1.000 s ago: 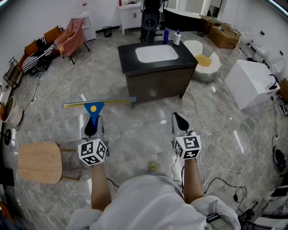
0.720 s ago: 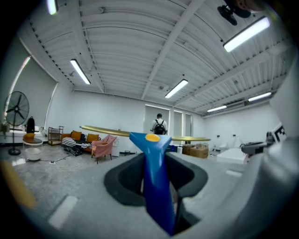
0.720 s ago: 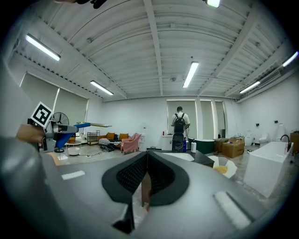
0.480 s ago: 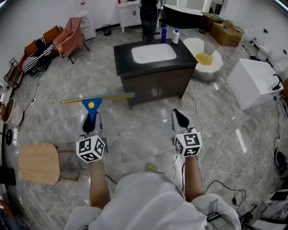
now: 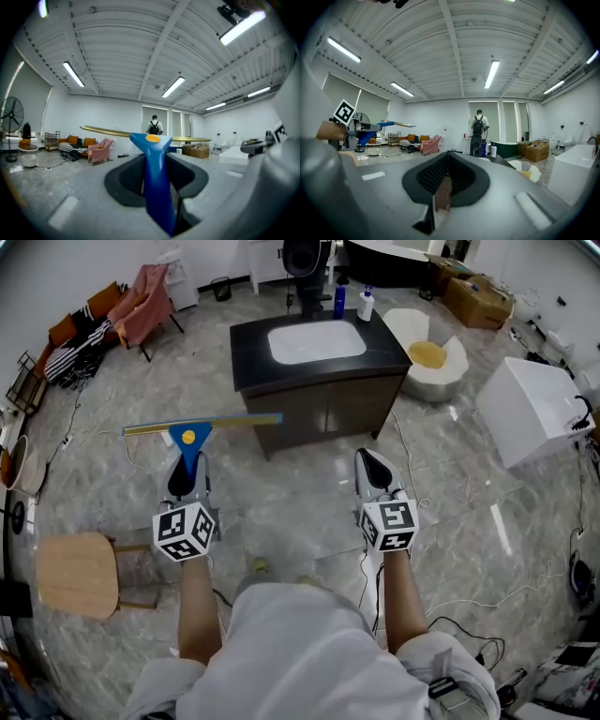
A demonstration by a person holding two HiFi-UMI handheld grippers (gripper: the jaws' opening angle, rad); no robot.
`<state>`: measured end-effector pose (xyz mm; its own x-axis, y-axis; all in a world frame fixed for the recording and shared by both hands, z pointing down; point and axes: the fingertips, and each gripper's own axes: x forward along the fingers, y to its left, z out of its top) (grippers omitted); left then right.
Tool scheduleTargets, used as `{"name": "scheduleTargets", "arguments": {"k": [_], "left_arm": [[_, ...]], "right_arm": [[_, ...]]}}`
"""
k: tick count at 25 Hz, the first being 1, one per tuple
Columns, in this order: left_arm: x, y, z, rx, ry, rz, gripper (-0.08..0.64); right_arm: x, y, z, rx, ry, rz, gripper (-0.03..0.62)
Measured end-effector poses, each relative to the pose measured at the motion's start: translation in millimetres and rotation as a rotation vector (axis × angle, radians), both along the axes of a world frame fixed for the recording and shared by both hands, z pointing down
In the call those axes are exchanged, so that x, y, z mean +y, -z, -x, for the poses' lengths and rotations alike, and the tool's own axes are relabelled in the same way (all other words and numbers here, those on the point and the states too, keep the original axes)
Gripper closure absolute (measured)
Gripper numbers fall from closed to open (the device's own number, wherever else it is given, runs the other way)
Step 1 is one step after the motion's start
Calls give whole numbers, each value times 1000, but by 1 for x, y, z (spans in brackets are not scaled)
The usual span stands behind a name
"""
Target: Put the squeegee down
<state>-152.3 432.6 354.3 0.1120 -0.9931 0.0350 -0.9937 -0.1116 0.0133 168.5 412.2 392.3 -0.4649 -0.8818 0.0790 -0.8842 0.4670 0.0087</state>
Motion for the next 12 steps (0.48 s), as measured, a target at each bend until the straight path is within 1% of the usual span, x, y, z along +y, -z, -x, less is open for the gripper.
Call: {"name": "scheduleTargets", "arguments": {"k": [5, 12], "left_arm": [[-24, -4, -3, -2, -2, 7, 430], [-69, -15, 9, 3, -9, 16, 430]], "right_arm": [[-28, -1, -1, 12, 18, -5, 588], [-72, -8, 15, 22, 24, -6, 588]]}}
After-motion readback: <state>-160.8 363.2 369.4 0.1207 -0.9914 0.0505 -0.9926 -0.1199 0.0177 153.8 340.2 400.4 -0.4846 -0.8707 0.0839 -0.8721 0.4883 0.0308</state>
